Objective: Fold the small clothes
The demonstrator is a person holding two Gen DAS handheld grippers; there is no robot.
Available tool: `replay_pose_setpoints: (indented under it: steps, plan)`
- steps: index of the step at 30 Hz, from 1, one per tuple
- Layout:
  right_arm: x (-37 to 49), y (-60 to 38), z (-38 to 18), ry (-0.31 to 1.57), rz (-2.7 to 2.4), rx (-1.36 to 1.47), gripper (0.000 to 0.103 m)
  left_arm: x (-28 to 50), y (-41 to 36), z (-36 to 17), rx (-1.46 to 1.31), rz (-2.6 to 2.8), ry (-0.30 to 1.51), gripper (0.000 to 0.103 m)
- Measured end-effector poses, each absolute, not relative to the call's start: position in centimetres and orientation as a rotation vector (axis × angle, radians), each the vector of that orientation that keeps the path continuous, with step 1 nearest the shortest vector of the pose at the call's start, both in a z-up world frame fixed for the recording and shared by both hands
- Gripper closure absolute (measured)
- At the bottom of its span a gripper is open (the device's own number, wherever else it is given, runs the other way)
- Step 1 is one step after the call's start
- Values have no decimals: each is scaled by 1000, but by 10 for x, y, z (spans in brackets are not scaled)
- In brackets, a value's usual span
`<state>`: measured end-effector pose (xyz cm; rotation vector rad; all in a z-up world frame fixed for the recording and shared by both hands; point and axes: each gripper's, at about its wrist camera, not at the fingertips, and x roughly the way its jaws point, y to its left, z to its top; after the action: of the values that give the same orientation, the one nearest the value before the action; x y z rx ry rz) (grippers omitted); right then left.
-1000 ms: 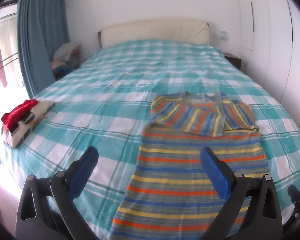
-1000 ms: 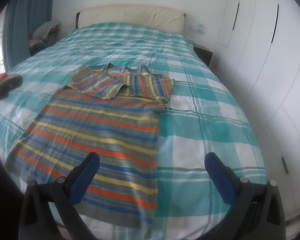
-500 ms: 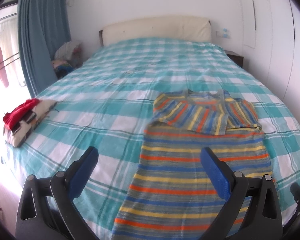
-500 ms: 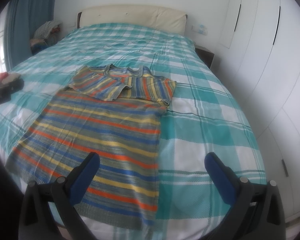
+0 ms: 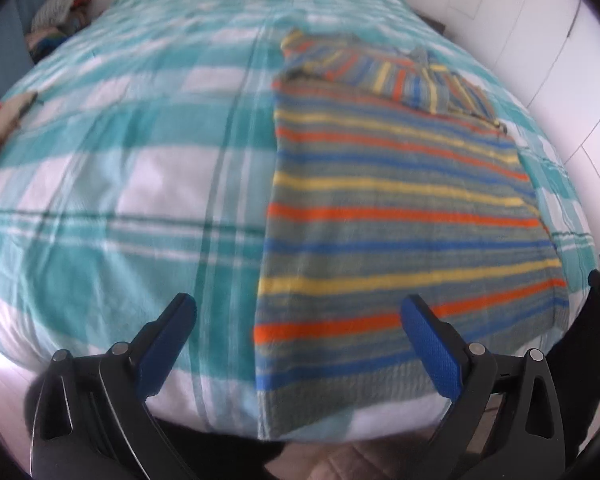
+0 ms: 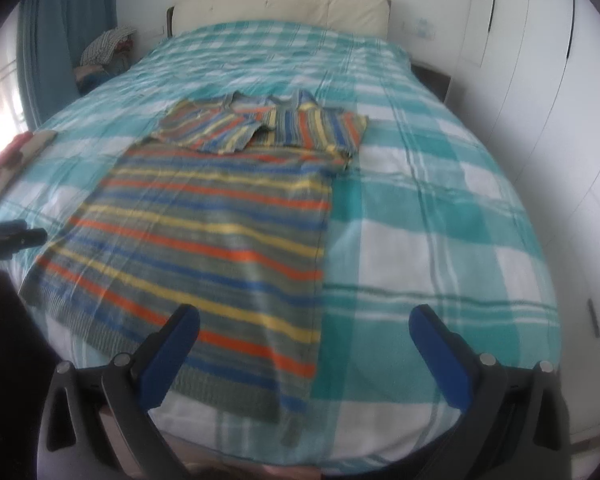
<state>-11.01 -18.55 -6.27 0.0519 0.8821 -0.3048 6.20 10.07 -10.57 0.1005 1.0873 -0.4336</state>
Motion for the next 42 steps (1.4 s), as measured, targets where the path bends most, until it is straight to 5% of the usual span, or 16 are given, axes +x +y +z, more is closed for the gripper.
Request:
replay_pose_setpoints:
  steps: [5, 7, 10, 12, 13, 20, 26, 36, 39, 40, 42]
  plan:
    - [-127, -210, -107, 963, -219, 283, 2, 42, 98, -125, 175, -443, 1100, 4]
    - [-128, -213, -119, 982, -198, 352, 11, 38, 96, -124, 181, -465, 1100, 18]
    - [-123, -208, -132, 1011, -113, 402, 46, 34, 91, -121, 187, -513, 1109, 54]
    - [-119, -200, -137, 1041, -97, 366, 89, 32, 89, -119, 190, -542, 1120, 87]
    - [-117, -198, -138, 1059, -109, 344, 97, 33, 90, -117, 184, -547, 1123, 97]
    - [-116, -224, -97, 909, -12, 552, 97, 70, 108, -64, -150, -694, 1056, 98]
    - [-30, -276, -49, 724, -37, 492, 97, 183, 63, -26, -240, -690, 918, 99]
    - [174, -409, -76, 818, -144, 636, 97, 373, -14, -61, -261, -507, 984, 98]
    - [198, -430, -90, 781, -126, 757, 91, 403, -11, -74, -346, -428, 999, 78]
    - [201, -433, -91, 758, -135, 760, 85, 411, -9, -77, -370, -397, 1007, 56]
    - [201, -436, -85, 717, -177, 737, 49, 416, 1, -74, -415, -380, 988, 46]
